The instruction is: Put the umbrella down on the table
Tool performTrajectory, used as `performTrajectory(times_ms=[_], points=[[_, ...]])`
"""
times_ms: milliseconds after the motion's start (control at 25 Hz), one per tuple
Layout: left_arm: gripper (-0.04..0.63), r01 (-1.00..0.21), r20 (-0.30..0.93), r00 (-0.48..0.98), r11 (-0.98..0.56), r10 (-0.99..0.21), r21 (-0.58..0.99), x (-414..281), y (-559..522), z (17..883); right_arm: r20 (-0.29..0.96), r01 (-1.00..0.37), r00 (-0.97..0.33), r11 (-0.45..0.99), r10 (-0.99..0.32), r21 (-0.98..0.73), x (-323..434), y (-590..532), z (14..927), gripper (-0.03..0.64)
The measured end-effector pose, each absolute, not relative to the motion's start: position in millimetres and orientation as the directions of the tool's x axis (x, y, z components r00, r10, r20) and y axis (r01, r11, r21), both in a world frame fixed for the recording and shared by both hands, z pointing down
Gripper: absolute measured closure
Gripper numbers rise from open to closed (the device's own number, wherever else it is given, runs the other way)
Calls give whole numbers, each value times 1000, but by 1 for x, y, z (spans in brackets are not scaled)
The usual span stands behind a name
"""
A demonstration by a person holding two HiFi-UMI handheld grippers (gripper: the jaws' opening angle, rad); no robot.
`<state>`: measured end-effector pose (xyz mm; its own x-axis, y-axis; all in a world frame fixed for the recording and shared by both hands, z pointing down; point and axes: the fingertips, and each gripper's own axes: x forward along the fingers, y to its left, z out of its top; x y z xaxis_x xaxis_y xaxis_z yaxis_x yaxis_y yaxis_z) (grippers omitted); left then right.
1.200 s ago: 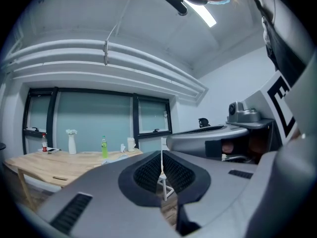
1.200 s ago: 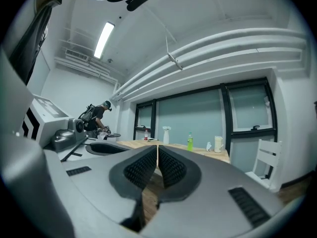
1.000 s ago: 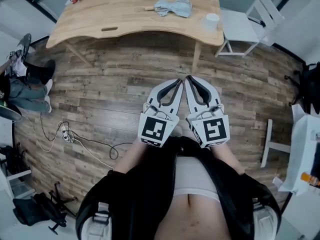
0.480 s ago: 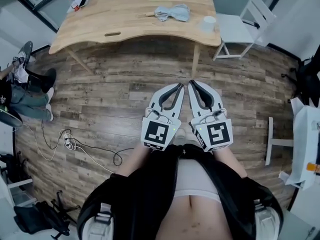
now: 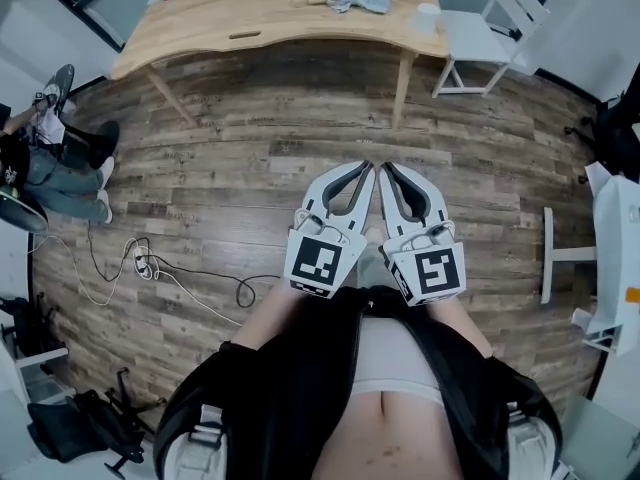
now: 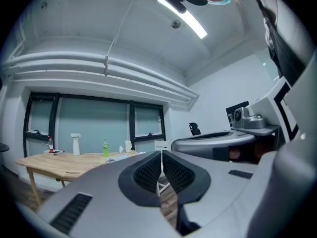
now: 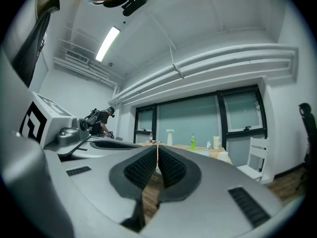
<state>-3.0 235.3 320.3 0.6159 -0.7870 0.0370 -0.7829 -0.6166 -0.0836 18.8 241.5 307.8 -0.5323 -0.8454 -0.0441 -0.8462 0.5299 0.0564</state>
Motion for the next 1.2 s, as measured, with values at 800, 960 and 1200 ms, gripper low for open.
performTrajectory(times_ms=[800, 960, 1200], points=[[581, -757, 2, 649, -646, -761, -99, -17, 362, 307, -70, -878, -477, 470, -876, 88, 9, 370, 294, 586], [581, -764, -12, 640, -635, -768, -113, -14, 371, 303, -73, -872, -488, 483, -870, 79, 12, 378, 294, 586], [581, -785, -15, 614, -608, -789, -115, -10, 375, 299, -72, -867, -496, 490, -865, 88, 21, 381, 291, 586]])
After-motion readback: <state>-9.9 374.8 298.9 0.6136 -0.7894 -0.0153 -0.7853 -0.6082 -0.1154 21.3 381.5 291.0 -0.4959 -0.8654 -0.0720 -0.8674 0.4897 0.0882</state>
